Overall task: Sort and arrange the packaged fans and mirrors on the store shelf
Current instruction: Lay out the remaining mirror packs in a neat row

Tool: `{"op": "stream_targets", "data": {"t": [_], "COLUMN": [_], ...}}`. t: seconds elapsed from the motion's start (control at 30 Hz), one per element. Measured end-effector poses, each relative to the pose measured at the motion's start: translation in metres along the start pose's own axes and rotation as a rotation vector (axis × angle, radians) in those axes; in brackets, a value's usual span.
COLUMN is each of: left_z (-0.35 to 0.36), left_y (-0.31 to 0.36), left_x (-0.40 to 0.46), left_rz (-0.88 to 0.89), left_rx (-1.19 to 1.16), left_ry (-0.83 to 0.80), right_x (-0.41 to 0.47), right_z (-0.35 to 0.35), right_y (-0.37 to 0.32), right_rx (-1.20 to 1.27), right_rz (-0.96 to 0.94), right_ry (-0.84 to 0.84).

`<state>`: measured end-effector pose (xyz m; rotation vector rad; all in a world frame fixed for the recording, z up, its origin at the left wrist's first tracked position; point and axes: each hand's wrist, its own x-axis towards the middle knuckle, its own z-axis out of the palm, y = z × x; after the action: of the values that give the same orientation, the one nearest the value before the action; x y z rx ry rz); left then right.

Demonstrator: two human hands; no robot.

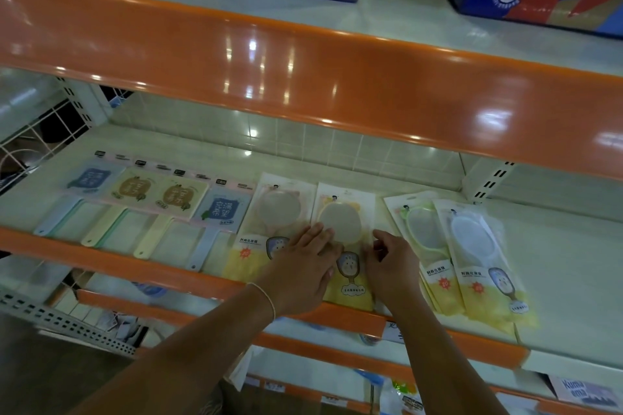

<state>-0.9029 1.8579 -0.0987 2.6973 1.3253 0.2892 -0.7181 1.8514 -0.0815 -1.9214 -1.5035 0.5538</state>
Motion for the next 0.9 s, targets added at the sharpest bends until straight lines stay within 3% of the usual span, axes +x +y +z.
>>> {"op": "stream_targets", "data": {"t": [0.43, 0.9], "left_z": [-0.002, -0.001], "left_y": [0.008, 0.011], "left_x": [0.005, 0.006], "left_rz": [0.017, -0.043], "left_rx": [0.059, 0.059], "left_ry": [0.014, -0.098], "right_x": [-0.008, -0.009], "right_z": [0.013, 0.018], "right_y": [0.006, 0.013], "right_rx": [-0.018, -0.062], "right_rz": [-0.053, -0.090], "right_ry": [-0.010, 0.005]}}
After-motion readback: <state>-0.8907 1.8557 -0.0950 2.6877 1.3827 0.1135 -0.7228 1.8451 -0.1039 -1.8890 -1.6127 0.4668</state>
